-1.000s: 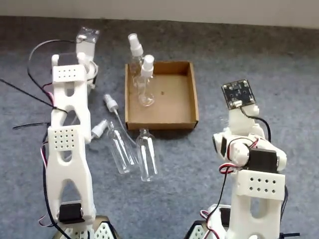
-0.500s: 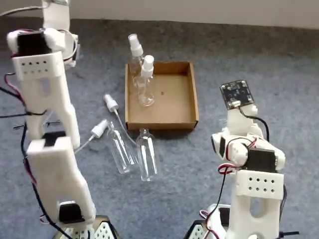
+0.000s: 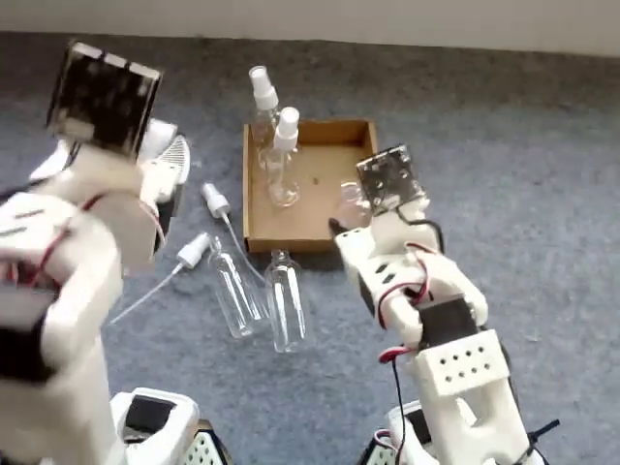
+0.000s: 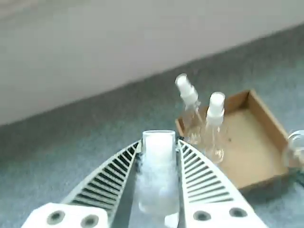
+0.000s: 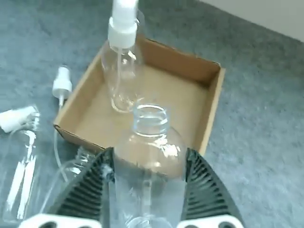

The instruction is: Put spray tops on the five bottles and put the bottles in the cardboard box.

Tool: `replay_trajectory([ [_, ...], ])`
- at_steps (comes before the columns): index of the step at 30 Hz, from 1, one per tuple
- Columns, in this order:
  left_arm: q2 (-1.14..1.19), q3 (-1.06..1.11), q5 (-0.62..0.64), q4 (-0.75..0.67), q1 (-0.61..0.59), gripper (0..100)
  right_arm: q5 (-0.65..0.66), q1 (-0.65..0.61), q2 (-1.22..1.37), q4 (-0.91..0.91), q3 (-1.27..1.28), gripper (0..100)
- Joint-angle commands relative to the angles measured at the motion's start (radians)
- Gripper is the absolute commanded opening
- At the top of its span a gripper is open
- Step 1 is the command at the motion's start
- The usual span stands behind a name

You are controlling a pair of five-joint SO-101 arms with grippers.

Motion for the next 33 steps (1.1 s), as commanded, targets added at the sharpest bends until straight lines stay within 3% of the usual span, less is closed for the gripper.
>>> replay_trajectory([
  [1, -0.134, 0.096, 0.086, -0.232, 0.147, 2, -0.014, -0.088, -0.139, -0.171, 0.116, 0.5],
  [5, -0.128, 0.143, 0.137, -0.417, 0.265, 1, -0.017, -0.134, -0.363, -0.278, 0.318, 0.5],
  [13, -0.019, 0.208, 0.245, -0.801, 0.435, 1, -0.020, -0.139, -0.679, -0.285, 0.555, 0.5],
  [22, 0.133, 0.205, 0.373, -0.842, 0.495, 1, -0.058, -0.134, -0.843, -0.285, 0.622, 0.5],
  [33, 0.232, 0.213, 0.373, -0.905, 0.495, 1, -0.089, -0.137, -0.851, -0.280, 0.621, 0.5],
])
